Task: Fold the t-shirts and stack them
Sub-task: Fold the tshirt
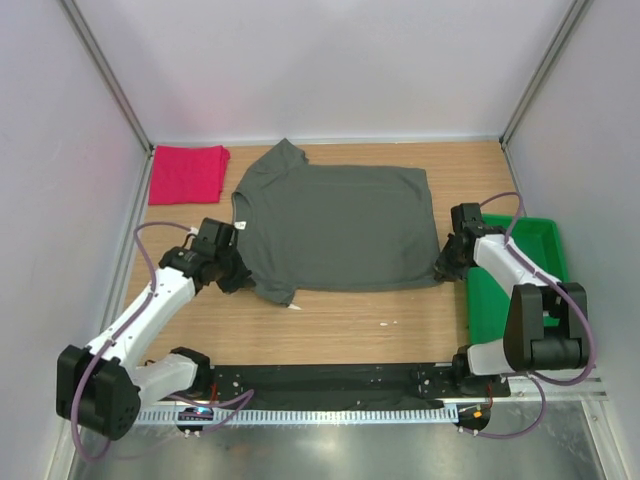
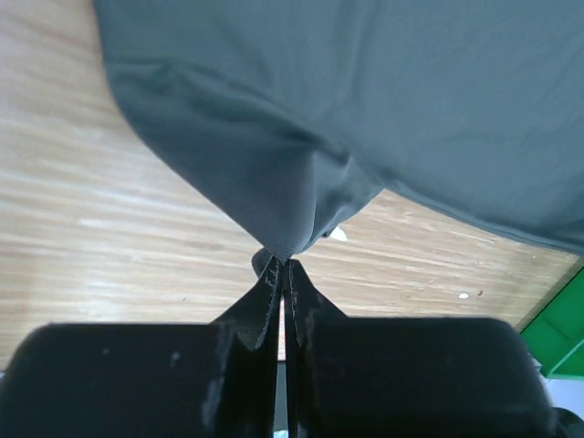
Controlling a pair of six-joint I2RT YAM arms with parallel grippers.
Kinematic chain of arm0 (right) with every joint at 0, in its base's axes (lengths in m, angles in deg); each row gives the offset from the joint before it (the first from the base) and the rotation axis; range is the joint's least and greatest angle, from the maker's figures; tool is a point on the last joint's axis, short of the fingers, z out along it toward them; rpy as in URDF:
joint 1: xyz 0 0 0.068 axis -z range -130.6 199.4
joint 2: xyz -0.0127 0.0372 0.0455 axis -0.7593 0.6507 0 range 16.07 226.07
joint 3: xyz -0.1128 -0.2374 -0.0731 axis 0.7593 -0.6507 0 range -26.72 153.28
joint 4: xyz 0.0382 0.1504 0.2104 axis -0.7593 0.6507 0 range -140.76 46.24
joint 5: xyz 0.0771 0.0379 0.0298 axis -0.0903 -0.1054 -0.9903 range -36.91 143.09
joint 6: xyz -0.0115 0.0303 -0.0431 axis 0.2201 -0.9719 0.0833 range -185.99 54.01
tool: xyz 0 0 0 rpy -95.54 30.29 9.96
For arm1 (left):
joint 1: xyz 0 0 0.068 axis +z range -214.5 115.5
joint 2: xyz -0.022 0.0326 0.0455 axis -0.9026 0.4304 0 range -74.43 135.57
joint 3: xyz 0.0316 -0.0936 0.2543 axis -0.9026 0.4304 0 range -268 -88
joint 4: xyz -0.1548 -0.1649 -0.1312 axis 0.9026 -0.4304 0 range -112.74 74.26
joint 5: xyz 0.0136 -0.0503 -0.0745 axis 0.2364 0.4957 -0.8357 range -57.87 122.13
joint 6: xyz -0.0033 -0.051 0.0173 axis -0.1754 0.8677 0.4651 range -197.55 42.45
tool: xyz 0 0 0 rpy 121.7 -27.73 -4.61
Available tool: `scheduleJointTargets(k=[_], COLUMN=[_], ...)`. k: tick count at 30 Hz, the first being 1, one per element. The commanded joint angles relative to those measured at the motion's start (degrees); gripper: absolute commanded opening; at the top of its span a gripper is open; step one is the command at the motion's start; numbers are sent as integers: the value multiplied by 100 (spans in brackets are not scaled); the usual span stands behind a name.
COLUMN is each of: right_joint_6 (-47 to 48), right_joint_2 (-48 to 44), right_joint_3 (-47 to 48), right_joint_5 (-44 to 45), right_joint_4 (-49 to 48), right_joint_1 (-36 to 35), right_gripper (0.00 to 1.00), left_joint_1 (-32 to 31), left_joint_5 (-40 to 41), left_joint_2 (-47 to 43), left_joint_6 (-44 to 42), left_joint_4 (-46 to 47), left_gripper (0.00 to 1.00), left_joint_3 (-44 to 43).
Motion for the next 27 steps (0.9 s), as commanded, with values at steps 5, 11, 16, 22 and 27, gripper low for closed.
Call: scheduleJointTargets(k=[5,11,16,22,27], right_joint_6=[340,445,507,551,568], right_joint_2=[517,1053,1475,1959,2134], right_joint_3=[959,1619,2243,2762,3043], right_joint_5=[-125,-134,-90,24,15], right_joint_4=[276,337,399,504,496], right_joint_1=[9,10,18,9,9], right_gripper=[1,1,1,1,1], left_joint_1=[-7,28,212,467,695], left_joint_5=[195,503,389,275,116], left_joint_2=[916,1767,2322,2903,3219], left_joint_6=[-676,-940,-992,-1054,-1107], left_joint_4=[428,446,542,666,675], left_gripper=[0,0,0,0,0], left_joint_3=[-1278,-2229,-2897,-3477,-3830])
